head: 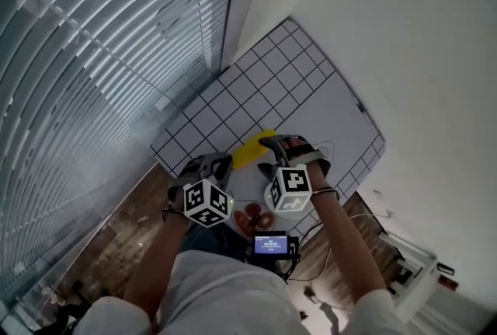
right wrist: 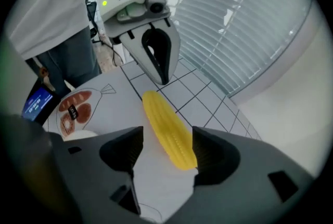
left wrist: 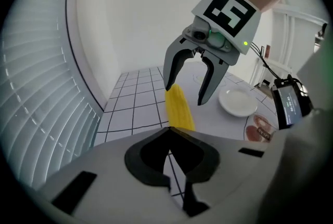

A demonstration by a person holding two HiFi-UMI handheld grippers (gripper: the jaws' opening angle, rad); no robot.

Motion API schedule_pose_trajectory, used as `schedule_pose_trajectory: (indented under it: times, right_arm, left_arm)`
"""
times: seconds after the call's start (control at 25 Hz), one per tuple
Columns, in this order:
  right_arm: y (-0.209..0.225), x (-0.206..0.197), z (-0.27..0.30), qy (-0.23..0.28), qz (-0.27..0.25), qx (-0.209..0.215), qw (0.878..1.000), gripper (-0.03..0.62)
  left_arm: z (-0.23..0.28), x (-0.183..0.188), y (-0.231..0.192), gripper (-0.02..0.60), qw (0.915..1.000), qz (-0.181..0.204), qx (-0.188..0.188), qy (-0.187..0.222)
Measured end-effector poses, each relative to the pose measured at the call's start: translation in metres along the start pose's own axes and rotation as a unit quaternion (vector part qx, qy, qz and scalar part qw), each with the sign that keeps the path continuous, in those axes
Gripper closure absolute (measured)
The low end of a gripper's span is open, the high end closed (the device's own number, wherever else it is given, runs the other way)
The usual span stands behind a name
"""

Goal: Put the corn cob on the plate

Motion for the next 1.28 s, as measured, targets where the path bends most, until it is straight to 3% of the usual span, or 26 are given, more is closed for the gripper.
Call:
schedule_pose_trajectory:
  times: [0.28, 0.56, 0.68, 0.76, 0.88, 1.28]
  right_arm:
    - [0.009, 0.014, 0.03, -0.048, -0.099, 0.041, 0.993, 0.286]
    - [0.014, 0.021, 0.049, -0.081, -0.158, 0.108, 0.978, 0.279]
    - [0.017, 0.02, 0.053, -0.084, -0.154, 0.13, 0.976, 0.27]
    - [0.019, 0.02, 0.056, -0.088, -0.144, 0.147, 0.975, 0.313]
    - [0.019, 0.02, 0.057, -0.093, -0.144, 0.161, 0.972, 0.313]
    - [0.016, 0.017, 0.053, -0.087, -0.141, 0.152, 0.974, 0.332]
  left_arm:
    - [0.006, -0.008, -0.009, 0.575, 0.9996, -0.018, -0.004, -0.022]
    - [0.007, -0.012, -0.012, 0.575, 0.999, -0.034, -0.012, -0.026]
    - [0.007, -0.014, -0.012, 0.575, 0.9987, -0.041, -0.012, -0.027]
    - [0.008, -0.016, -0.013, 0.575, 0.9985, -0.044, -0.01, -0.029]
    - [0.008, -0.017, -0.012, 0.575, 0.9982, -0.051, -0.011, -0.029]
    - [0.004, -0.015, -0.013, 0.575, 0.9986, -0.043, -0.013, -0.028]
Point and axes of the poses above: the fingertips, and each gripper's own axes: z forward along the fingers, y to its right, x out of its top, the point moved 9 cm from there along -z, backward along the fingers, and after that the axes turned 8 degrees about x, right-handed, at the moved point
